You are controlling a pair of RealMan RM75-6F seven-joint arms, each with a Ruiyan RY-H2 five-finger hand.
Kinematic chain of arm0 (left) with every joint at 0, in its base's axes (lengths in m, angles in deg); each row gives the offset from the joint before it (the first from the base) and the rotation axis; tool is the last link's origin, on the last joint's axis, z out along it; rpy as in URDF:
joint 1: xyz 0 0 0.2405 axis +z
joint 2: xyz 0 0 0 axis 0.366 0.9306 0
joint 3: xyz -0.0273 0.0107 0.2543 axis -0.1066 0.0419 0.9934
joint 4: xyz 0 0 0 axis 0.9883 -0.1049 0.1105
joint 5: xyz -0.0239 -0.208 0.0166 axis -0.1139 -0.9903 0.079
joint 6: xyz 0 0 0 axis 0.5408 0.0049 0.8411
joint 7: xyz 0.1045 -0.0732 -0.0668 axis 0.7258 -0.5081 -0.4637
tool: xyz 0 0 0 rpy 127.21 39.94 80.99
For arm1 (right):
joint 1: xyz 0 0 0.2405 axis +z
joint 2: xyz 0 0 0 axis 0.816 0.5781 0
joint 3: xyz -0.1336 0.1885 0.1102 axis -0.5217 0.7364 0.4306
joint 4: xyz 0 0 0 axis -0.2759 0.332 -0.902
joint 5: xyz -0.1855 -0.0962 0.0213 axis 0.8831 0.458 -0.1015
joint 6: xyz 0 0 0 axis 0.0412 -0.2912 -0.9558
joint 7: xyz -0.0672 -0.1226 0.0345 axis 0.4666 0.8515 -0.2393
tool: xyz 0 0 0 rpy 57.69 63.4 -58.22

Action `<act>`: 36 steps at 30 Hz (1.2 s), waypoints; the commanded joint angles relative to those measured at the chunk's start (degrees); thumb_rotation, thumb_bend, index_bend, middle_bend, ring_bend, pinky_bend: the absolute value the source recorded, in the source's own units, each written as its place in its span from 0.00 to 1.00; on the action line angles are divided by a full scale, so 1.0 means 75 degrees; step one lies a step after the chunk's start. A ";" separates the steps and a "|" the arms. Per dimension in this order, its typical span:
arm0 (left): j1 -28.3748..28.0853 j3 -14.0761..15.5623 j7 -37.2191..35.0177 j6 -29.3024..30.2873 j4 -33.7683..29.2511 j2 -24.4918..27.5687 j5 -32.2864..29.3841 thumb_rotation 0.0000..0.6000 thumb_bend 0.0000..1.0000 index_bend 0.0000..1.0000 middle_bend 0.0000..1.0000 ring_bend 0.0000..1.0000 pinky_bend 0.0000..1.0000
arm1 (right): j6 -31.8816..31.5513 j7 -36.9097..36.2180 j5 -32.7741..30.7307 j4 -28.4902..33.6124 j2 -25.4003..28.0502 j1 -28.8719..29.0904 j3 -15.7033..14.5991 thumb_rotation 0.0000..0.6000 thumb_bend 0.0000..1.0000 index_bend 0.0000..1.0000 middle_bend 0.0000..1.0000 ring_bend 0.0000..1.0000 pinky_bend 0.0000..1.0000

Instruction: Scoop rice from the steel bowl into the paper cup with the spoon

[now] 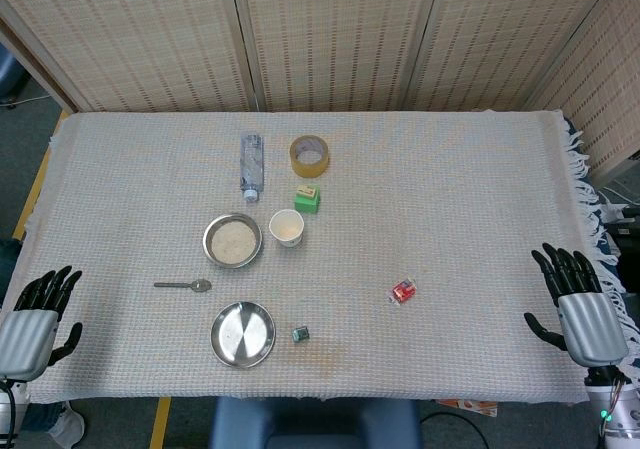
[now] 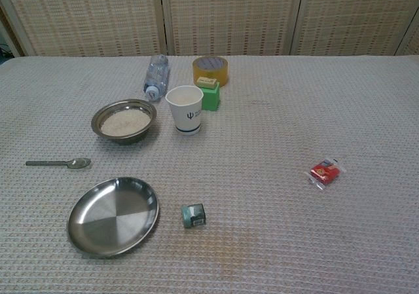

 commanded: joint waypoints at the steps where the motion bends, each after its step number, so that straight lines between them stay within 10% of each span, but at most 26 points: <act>1: -0.0018 0.0012 0.0090 -0.0071 0.0014 -0.0077 -0.0056 1.00 0.44 0.00 0.00 0.00 0.10 | -0.0047 -0.0030 0.0048 0.0016 0.0007 -0.0016 -0.0009 1.00 0.15 0.00 0.00 0.00 0.00; 7: -0.0213 0.0041 0.0121 -0.0174 0.0020 -0.0373 0.0282 1.00 0.45 0.00 0.07 0.03 0.19 | -0.0162 -0.0076 0.0109 0.0087 0.0086 -0.0073 -0.0026 1.00 0.15 0.00 0.00 0.00 0.00; 13: -0.0717 -0.0214 0.0334 -0.0372 0.0591 -0.1152 0.0578 1.00 0.46 0.12 0.81 0.76 0.81 | -0.0054 -0.0096 0.0131 0.0149 0.0122 -0.0038 -0.0064 1.00 0.15 0.00 0.00 0.00 0.00; 16: -0.0951 -0.0284 0.0596 -0.0532 0.0860 -0.1467 0.0658 1.00 0.46 0.25 0.97 0.91 0.93 | -0.0028 -0.0089 0.0153 0.0177 0.0129 -0.0026 -0.0079 1.00 0.15 0.00 0.00 0.00 0.00; 23: -0.1382 -0.0364 0.1087 -0.1304 0.1201 -0.1948 0.0243 1.00 0.46 0.40 1.00 1.00 1.00 | 0.0084 -0.0046 0.0123 0.0215 0.0120 0.0013 -0.0095 1.00 0.15 0.00 0.00 0.00 0.00; 36: -0.1830 -0.0538 0.1465 -0.2186 0.1964 -0.2739 -0.0741 1.00 0.43 0.37 1.00 1.00 1.00 | 0.0089 -0.0162 0.0093 0.0234 0.0182 0.0015 -0.0082 1.00 0.15 0.00 0.00 0.00 0.00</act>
